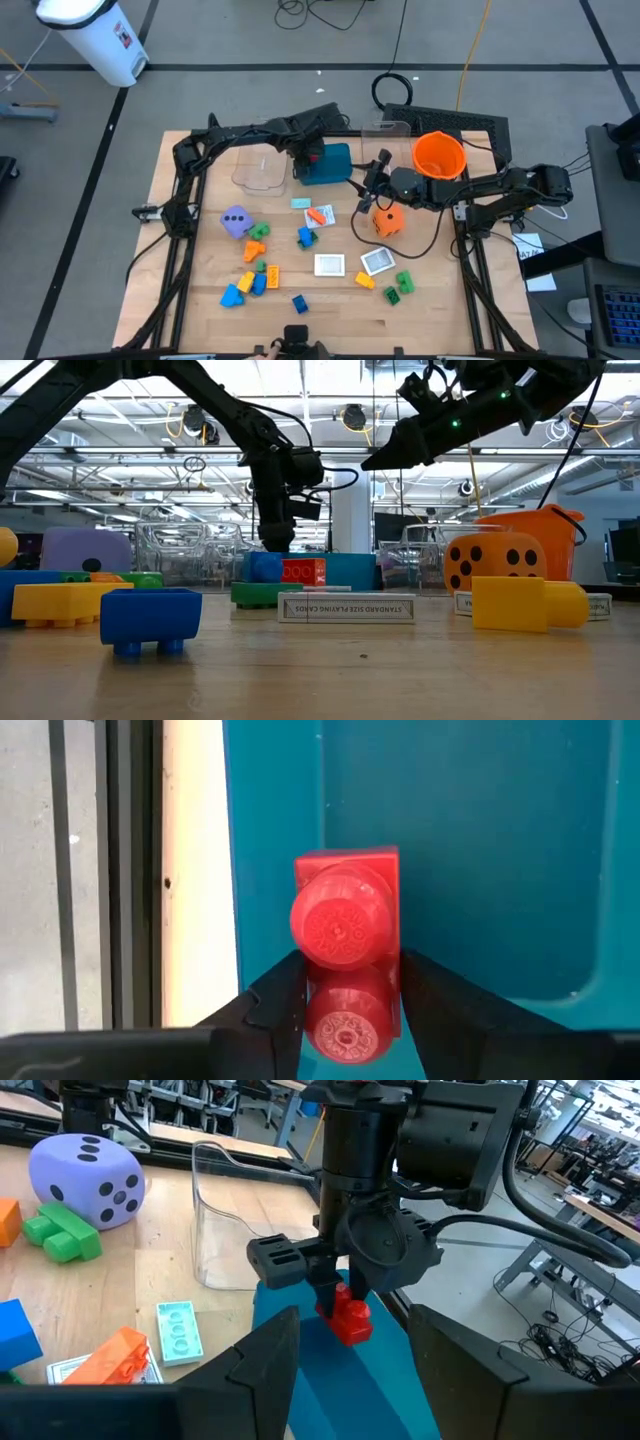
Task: Pick & Place Toys
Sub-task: Put the red game piece into the blue bin, then put the blue game piece into the blue bin
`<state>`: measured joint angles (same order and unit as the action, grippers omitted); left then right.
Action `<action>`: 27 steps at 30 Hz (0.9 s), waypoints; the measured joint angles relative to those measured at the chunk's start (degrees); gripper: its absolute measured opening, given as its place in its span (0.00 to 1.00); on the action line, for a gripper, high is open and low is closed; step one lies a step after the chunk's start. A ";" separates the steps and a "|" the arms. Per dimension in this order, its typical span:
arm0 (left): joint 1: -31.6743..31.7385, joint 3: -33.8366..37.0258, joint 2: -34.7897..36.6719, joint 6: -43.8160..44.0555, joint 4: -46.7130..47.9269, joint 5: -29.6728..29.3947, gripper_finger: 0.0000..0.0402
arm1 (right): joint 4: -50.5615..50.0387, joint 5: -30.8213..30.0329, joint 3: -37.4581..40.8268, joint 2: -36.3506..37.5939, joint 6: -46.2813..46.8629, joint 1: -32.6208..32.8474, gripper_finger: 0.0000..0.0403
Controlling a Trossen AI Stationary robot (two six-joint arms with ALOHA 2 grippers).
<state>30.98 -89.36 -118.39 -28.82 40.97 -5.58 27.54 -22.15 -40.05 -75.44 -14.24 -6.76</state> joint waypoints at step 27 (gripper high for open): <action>-1.54 -6.36 0.28 3.98 1.66 -3.32 0.55 | -2.88 -0.02 0.00 0.00 1.55 0.00 0.45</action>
<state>29.44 -95.72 -118.11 -24.84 42.63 -8.91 24.66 -22.17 -40.05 -75.44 -12.69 -6.76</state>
